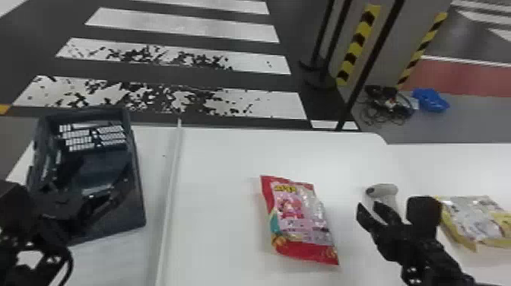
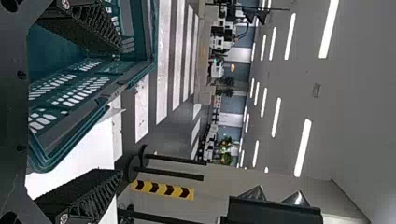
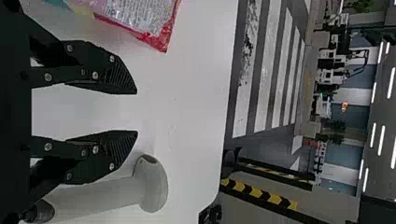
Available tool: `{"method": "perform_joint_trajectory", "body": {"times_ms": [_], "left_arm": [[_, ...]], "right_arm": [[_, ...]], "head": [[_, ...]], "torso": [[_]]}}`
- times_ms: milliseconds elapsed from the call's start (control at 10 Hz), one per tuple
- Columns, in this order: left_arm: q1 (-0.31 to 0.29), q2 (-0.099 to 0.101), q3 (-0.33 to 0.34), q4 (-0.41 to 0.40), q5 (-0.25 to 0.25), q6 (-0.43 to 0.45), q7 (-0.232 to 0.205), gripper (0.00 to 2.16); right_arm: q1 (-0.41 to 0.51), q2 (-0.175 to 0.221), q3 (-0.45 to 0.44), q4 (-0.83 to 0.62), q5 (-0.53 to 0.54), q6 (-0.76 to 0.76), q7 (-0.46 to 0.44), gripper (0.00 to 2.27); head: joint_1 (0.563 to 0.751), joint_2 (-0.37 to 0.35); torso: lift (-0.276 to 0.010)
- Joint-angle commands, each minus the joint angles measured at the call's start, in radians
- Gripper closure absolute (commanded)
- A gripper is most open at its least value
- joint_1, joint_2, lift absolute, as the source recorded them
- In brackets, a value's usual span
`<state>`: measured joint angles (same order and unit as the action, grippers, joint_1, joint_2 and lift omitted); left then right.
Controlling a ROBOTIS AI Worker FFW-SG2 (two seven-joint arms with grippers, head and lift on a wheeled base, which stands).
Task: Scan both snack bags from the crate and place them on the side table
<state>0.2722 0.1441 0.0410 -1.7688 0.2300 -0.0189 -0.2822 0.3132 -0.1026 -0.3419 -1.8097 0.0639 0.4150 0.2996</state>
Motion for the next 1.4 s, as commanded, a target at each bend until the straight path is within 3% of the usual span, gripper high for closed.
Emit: {"method": "perform_joint_trajectory", "body": {"times_ms": [0,500,700,1100,1300], "left_arm": [[0.007,0.000,0.004,-0.003,0.000,-0.003,0.000,0.08],[0.050,-0.005,0.008,-0.057,-0.003,0.003,0.005,0.08],[0.085,-0.014,0.017,-0.100,-0.012,0.015,0.026,0.08],[0.156,-0.034,0.048,-0.184,-0.031,0.089,0.064,0.08],[0.168,-0.040,0.056,-0.192,-0.037,0.089,0.064,0.08]], "right_arm": [[-0.029,-0.026,-0.028,0.029,0.004,0.026,0.000,0.18],[-0.126,-0.157,-0.065,0.213,0.002,0.060,-0.025,0.18],[-0.160,-0.192,-0.063,0.283,-0.012,0.057,-0.011,0.17],[-0.210,-0.236,-0.048,0.377,-0.042,0.035,0.035,0.22],[-0.226,-0.243,-0.046,0.405,-0.047,0.026,0.101,0.54]], "head": [[0.695,-0.201],[0.695,-0.302],[0.695,-0.329],[0.695,-0.340],[0.695,-0.335]], "torso": [[-0.095],[-0.095],[-0.095],[-0.095],[-0.095]]}}
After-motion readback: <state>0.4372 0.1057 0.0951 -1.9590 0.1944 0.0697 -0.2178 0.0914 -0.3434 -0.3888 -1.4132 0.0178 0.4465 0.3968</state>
